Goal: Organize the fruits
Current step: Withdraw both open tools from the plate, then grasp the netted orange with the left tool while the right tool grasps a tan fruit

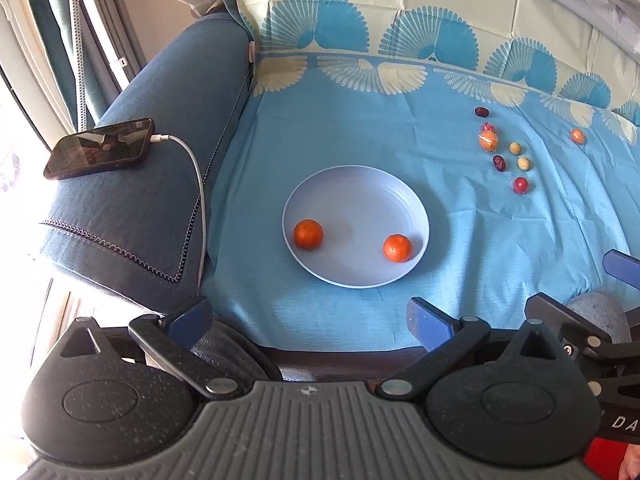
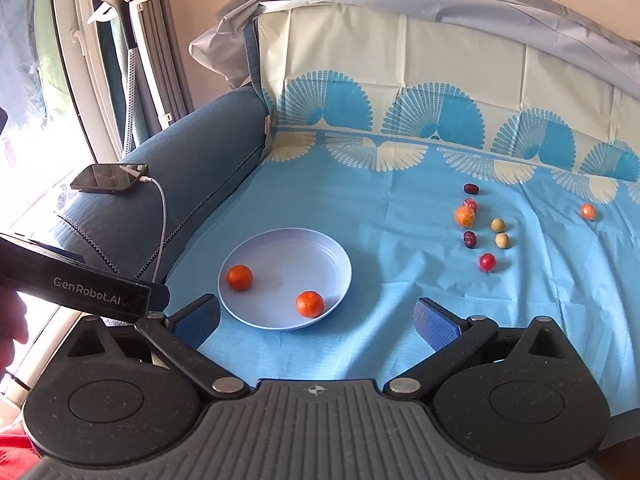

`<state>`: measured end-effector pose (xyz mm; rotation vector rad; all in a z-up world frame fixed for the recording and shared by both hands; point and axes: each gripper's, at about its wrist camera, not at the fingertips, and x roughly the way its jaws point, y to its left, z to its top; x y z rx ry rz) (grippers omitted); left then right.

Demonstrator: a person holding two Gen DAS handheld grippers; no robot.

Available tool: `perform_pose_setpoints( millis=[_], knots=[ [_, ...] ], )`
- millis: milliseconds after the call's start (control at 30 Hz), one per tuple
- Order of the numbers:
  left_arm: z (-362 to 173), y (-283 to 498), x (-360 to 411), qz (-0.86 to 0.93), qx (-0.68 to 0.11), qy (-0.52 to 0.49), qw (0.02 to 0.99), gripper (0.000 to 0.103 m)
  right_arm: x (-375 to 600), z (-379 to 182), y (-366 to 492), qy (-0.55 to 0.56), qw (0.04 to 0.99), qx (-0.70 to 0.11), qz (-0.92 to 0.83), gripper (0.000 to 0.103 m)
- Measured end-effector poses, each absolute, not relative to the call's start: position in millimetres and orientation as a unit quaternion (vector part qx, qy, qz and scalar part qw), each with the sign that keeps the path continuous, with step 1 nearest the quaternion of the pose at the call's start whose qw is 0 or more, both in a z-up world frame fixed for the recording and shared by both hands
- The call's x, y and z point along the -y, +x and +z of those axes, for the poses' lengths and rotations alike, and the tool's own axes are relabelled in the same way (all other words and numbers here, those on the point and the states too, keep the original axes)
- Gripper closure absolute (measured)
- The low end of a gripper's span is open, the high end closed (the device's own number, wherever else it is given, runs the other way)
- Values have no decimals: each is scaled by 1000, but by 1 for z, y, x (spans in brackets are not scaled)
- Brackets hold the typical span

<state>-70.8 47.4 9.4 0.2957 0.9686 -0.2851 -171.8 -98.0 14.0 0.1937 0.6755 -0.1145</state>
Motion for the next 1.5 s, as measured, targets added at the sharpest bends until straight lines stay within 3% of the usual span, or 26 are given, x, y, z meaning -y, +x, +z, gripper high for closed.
perform_pose_setpoints(
  millis=[500,967,1367,1500],
  knots=[
    [-6,-54,20,-165,-480,186,841,0,158,-5,-178,149,924,-332,-118,1],
    [-33,21,152,-215,-499,188,818,0,308,-39,-181,184,892,-289,-296,1],
    [-121,156,318,-263,-510,198,795,0,390,-139,-46,152,891,-337,-263,1],
    [-153,189,357,-262,-523,211,783,0,400,-162,9,125,897,-360,-222,8]
  ],
)
